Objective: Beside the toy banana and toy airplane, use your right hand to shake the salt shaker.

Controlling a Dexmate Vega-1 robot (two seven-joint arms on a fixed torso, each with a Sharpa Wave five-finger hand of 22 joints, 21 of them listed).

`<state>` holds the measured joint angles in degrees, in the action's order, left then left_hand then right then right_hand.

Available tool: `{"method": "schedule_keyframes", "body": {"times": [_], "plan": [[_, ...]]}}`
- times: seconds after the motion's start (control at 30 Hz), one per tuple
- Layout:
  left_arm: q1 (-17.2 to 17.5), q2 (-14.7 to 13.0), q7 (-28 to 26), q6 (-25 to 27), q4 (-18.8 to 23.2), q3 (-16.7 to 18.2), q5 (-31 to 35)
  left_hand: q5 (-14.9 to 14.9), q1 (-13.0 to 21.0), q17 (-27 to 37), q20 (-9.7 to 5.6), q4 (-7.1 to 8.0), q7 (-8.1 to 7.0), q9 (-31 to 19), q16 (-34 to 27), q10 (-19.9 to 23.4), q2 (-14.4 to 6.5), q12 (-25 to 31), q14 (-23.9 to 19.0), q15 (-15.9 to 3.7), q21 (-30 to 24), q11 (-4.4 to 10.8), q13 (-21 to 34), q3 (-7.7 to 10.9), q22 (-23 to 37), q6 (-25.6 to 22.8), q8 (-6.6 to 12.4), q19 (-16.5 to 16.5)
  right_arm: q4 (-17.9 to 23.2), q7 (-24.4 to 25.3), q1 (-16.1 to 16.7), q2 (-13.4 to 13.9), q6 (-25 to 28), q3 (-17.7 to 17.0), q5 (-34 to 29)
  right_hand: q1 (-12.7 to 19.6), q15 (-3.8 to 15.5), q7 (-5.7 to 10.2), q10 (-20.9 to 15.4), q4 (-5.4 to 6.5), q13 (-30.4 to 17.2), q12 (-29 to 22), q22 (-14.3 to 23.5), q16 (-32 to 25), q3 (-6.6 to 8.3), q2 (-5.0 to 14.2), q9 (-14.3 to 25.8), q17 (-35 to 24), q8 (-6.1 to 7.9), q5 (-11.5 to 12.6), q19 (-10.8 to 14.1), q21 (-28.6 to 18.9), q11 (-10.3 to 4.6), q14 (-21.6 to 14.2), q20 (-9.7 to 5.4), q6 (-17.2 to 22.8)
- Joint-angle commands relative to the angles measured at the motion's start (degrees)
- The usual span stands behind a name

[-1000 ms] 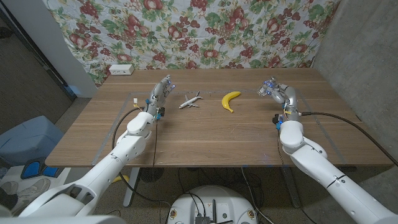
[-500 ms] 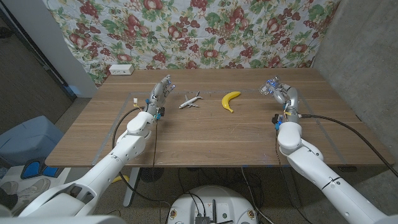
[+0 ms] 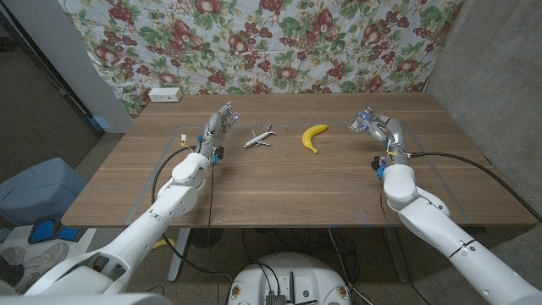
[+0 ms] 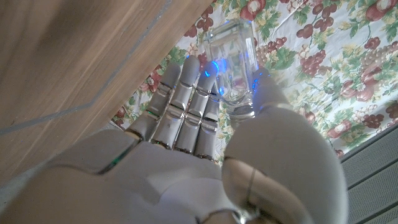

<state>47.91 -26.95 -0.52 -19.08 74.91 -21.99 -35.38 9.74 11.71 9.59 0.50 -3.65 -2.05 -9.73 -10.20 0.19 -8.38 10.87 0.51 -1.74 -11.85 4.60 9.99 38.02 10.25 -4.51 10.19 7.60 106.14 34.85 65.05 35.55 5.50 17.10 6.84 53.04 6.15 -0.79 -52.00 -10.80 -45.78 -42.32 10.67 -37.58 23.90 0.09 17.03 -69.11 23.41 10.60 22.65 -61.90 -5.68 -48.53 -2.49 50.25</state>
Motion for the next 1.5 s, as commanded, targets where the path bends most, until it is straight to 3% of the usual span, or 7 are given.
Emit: {"method": "schedule_keyframes", "body": {"times": [0.03, 0.67, 1.17, 1.3, 1.5], "plan": [[0.4, -0.2, 0.0, -0.2, 0.4, 0.2, -0.2, 0.3, 0.6, 0.2, -0.01, 0.19, -0.01, -0.2, -0.2, 0.1, -2.2, 0.1, -0.3, -1.69, 0.0, -0.13, 0.2, 0.0, 0.2, -0.6, 0.13, 0.5, 2.9, -4.4, -0.2, 3.6, 5.3, 0.5, 1.3, 7.4, 6.18, 4.34, -2.2, 1.93, -0.4, 0.1, 0.0, 0.2, 1.88, 6.94, 4.5, -0.2, 1.14, 0.4, -0.4, -0.3, -2.87, -0.2, -2.44, 6.0], [0.5, -0.3, 0.3, -0.3, 0.3, 0.2, -0.3, 0.3, 0.6, 0.2, 0.02, 0.18, 0.04, -0.2, -0.1, 0.1, -2.2, 0.1, -0.3, -1.66, 0.0, -0.17, 0.2, 0.03, 0.2, -0.6, 0.13, 0.5, 2.7, -2.0, 0.0, 3.1, 4.2, 1.0, 0.6, 7.4, 6.17, 4.25, -2.4, 1.99, -0.3, 0.2, -0.1, 0.3, 1.85, 6.9, 4.7, -0.2, 1.07, 0.5, -0.7, -0.8, -2.83, -0.3, -2.53, 6.1], [1.5, -0.7, -0.3, -0.3, 1.7, 0.5, -0.3, 0.3, 0.6, 0.2, 0.0, 0.19, 0.07, -0.2, -0.2, 0.1, -2.2, 0.1, -0.3, -1.69, 0.0, -0.2, 0.2, 0.02, 0.2, -0.7, 0.13, 0.5, 1.1, 6.6, 2.1, -2.9, -0.3, -0.2, -1.1, 7.5, 6.18, 4.17, -2.5, 1.97, -0.2, 0.4, -0.1, 0.2, 1.87, 6.94, 4.6, -0.2, 0.89, 0.5, -0.6, -1.2, -2.74, -0.5, -2.51, 6.1], [1.5, -0.7, -0.1, -0.5, 1.5, 0.6, -0.4, 0.3, 0.6, 0.2, 0.02, 0.2, 0.12, -0.2, -0.2, 0.1, -2.2, 0.1, -0.3, -1.62, 0.0, -0.09, 0.2, 0.04, 0.2, -0.6, 0.13, 0.5, 0.1, 9.9, 2.1, -6.2, -1.8, -0.6, -1.1, 7.6, 6.22, 4.16, -2.7, 1.9, -0.1, 0.4, -0.1, 0.1, 1.87, 6.92, 4.6, -0.3, 0.88, 0.5, -0.5, -1.4, -2.58, -0.7, -2.46, 6.2], [1.4, -0.8, 0.0, -0.6, 1.2, 0.7, -0.5, 0.3, 0.6, 0.2, 0.01, 0.2, 0.03, -0.2, -0.1, 0.1, -2.2, 0.1, -0.3, -1.67, 0.0, -0.19, 0.2, 0.03, 0.2, -0.6, 0.12, 0.5, -0.4, 11.1, 2.0, -8.0, -2.3, -0.9, -0.5, 7.7, 6.25, 4.04, -2.9, 1.84, 0.0, 0.4, -0.1, 0.0, 1.9, 6.94, 4.7, -0.3, 0.88, 0.5, -0.5, -1.5, -2.69, -0.8, -2.42, 6.2]]}}
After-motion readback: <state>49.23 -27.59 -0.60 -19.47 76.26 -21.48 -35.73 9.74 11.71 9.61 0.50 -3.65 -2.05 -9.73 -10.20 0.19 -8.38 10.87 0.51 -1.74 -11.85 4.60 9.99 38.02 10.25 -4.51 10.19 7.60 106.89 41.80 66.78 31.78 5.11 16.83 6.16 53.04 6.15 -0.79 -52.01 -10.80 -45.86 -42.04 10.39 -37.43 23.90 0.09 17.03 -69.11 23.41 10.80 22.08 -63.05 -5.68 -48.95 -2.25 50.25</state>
